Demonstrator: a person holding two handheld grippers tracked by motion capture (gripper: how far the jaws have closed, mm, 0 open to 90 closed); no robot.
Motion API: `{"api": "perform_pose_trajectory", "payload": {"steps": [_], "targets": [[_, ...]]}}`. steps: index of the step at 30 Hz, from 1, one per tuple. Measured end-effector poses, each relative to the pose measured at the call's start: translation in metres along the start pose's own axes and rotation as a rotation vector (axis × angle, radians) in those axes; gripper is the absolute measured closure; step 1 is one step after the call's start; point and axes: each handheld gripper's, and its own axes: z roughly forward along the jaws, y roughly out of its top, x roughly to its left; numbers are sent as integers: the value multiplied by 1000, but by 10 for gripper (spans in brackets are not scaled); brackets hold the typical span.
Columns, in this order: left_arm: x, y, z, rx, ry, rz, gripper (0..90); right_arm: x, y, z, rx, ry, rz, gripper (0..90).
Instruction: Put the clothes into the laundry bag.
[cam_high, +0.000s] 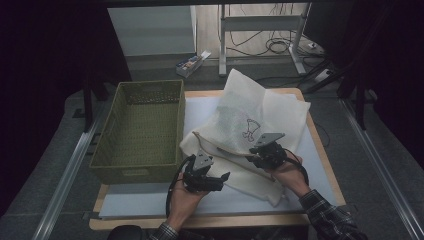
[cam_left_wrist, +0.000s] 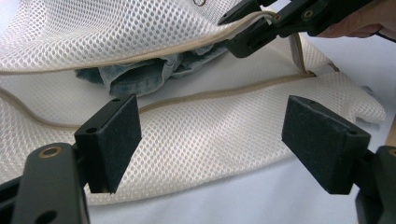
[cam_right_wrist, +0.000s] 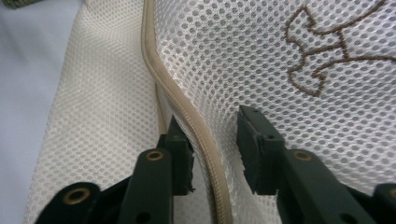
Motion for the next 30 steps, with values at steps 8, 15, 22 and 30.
{"api": "perform_pose_trajectory", "payload": {"steps": [8,15,22,30], "targets": [[2,-5,0,17,-13,18,182,3,-3,8,5,4,-15,521],[6,-8,1,28,-28,2,182,5,-3,15,-6,31,-22,357],[6,-9,2,39,-23,2,179,7,1,15,-35,46,-30,249],[8,-10,2,48,-29,-3,159,6,5,10,-71,63,-19,185]]}}
